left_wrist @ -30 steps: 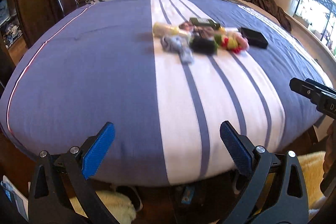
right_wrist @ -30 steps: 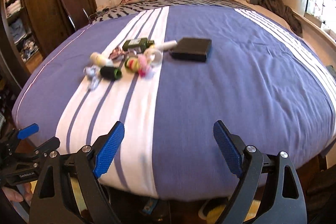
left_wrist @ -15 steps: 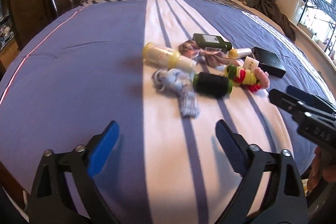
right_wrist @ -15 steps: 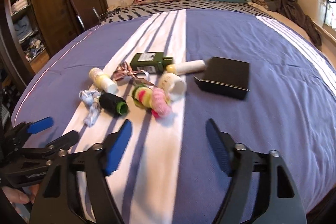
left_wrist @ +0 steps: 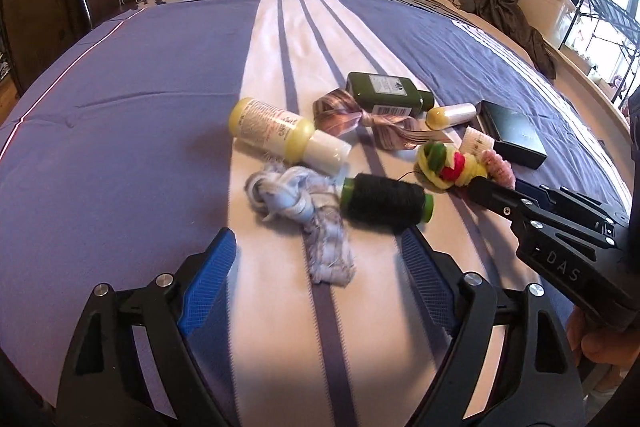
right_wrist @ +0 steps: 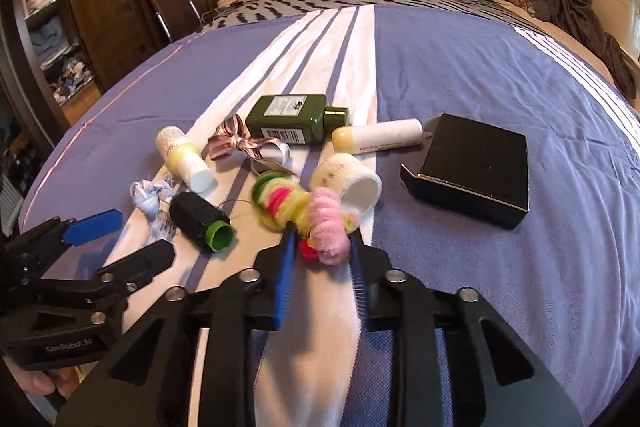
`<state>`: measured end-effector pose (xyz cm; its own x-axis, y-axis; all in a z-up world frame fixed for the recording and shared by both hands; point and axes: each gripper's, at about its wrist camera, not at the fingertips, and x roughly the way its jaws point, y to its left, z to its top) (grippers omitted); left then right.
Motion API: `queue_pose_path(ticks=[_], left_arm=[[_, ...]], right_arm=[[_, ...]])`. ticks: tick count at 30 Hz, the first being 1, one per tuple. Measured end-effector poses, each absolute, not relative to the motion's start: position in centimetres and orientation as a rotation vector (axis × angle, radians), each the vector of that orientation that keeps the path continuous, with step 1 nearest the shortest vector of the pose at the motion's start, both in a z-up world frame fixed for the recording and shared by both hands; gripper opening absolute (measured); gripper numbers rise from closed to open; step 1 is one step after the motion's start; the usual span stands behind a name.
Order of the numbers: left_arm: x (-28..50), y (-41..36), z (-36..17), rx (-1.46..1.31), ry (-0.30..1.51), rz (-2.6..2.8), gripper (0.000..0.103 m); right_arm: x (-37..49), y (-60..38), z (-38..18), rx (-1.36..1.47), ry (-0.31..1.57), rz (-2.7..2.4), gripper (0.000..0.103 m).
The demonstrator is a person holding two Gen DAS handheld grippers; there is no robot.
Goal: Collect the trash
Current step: 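Grasp the knotted blue cloth with the left tool while the right tool grasps the pipe-cleaner toy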
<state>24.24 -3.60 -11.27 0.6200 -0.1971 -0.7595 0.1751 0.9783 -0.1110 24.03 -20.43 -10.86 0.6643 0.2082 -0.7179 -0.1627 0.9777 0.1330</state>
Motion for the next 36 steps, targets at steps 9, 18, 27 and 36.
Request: queue_pose_path(ticks=[9,18,27,36], left_arm=[[26.0,-5.9,-11.0,-0.068,0.884,-0.239,0.091],[28.3,-7.6,-12.7,-0.007,0.936,-0.133,0.095],[27.9,-5.5,-12.6,-0.004,0.913,-0.149,0.072],[26.1,-3.0,-12.4,-0.035,0.899,-0.174,0.008]], right_arm=[[22.5,-23.2,-9.9,0.042,0.77,0.136,0.021],[22.4,-23.7,-10.4,0.06,0.772,0.151,0.021],[22.4,-23.0,-10.6,0.061,0.771,0.161,0.021],[20.9,-22.0,-9.8,0.064,0.755,0.18,0.021]])
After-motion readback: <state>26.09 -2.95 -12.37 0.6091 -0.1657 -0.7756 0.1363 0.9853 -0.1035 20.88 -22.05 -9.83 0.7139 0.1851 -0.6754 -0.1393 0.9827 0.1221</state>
